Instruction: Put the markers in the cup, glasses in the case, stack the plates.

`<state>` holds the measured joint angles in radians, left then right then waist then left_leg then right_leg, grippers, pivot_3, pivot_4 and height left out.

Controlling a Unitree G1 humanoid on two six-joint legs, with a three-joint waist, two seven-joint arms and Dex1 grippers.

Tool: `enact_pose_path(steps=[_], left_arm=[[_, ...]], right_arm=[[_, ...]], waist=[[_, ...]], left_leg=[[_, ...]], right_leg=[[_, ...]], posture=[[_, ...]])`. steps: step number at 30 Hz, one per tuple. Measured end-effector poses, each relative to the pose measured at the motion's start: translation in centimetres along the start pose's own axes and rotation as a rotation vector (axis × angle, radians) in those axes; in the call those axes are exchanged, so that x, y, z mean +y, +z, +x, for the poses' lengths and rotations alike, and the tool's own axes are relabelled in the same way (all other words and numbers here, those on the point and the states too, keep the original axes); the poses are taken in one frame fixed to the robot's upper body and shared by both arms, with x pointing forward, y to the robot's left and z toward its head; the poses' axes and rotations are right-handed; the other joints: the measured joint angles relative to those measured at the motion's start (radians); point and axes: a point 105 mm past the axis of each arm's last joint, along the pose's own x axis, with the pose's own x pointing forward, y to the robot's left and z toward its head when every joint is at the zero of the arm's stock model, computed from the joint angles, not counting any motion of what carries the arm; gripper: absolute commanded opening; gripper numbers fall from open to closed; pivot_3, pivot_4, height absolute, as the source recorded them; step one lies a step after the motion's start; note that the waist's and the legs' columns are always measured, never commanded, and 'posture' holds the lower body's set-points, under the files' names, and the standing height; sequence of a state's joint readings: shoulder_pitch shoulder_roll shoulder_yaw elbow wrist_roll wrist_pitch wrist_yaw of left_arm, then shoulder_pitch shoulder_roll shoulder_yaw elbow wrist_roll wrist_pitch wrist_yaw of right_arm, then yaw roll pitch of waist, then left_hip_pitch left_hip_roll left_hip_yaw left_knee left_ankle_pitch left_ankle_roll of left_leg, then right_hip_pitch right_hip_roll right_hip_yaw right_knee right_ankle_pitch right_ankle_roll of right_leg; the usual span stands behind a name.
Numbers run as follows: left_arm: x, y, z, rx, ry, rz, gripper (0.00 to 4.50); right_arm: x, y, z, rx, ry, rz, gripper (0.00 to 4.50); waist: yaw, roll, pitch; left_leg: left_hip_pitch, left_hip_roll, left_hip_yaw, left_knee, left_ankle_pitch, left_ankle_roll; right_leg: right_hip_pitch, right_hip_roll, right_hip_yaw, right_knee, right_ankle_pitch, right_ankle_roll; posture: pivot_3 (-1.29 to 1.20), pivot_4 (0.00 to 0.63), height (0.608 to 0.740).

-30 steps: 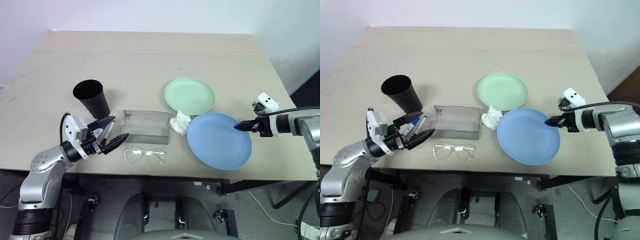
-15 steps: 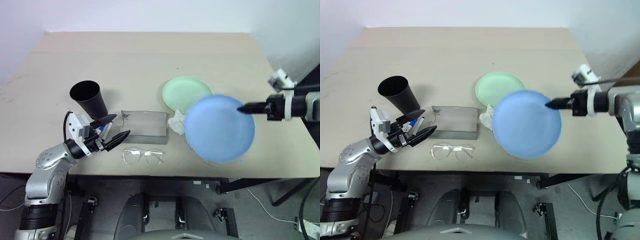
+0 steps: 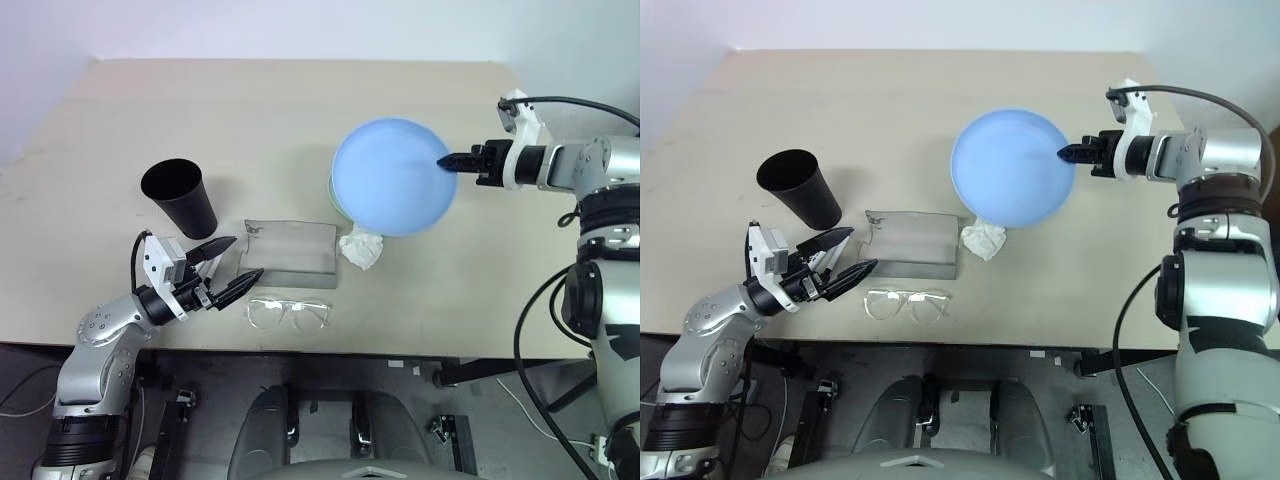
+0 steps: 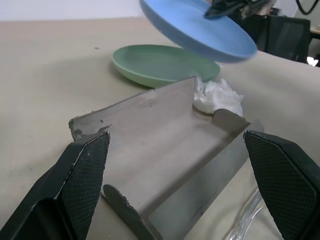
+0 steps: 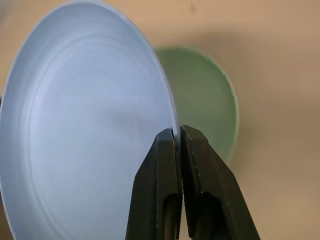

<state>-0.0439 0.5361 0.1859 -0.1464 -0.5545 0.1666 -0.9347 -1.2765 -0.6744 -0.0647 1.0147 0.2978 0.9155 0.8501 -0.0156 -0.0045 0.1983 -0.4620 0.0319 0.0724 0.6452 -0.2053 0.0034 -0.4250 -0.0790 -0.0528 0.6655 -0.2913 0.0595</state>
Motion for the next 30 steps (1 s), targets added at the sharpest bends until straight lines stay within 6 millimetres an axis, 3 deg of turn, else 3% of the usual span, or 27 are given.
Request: enact_pose_path(steps=[6, 12, 23, 30], left_arm=[[0.0, 0.0, 0.1, -0.007, 0.007, -0.002, 4.5], [0.0, 0.0, 0.2, -0.017, 0.015, 0.01, 4.5], [0.0, -0.5, 0.0, -0.01, 0.037, -0.002, 4.5], [0.0, -0.2, 0.1, -0.013, 0.043, 0.012, 4.5]], right_arm=[[-0.8, -1.9, 2.7, 0.02, -0.089, 0.032, 0.01], [-0.7, -2.4, 4.5, -0.004, -0.135, -0.023, 0.01], [-1.2, -2.2, 4.9, -0.054, -0.192, 0.02, 0.01], [-1.3, -2.8, 4.7, 0.004, -0.198, 0.021, 0.01]], waist=[[-0.002, 0.0, 0.0], [-0.003, 0.0, 0.0], [-0.005, 0.0, 0.0], [-0.005, 0.0, 0.0]], left_leg=[[0.0, 0.0, 0.005, 0.001, 0.001, 0.004], [0.0, 0.0, 0.006, 0.003, 0.003, 0.008], [0.001, 0.0, 0.008, 0.003, 0.004, 0.009], [0.001, 0.0, 0.008, 0.003, 0.004, 0.009]], right_leg=[[0.0, 0.001, 0.001, 0.0, 0.004, 0.007], [0.0, 0.002, 0.002, 0.002, 0.008, 0.01], [0.0, 0.002, 0.004, 0.001, 0.01, 0.01], [-0.001, 0.002, 0.005, 0.001, 0.01, 0.01]], posture=[[0.0, 0.15, 0.711], [0.0, 0.15, 0.711], [0.0, 0.15, 0.711], [0.0, 0.15, 0.711]])
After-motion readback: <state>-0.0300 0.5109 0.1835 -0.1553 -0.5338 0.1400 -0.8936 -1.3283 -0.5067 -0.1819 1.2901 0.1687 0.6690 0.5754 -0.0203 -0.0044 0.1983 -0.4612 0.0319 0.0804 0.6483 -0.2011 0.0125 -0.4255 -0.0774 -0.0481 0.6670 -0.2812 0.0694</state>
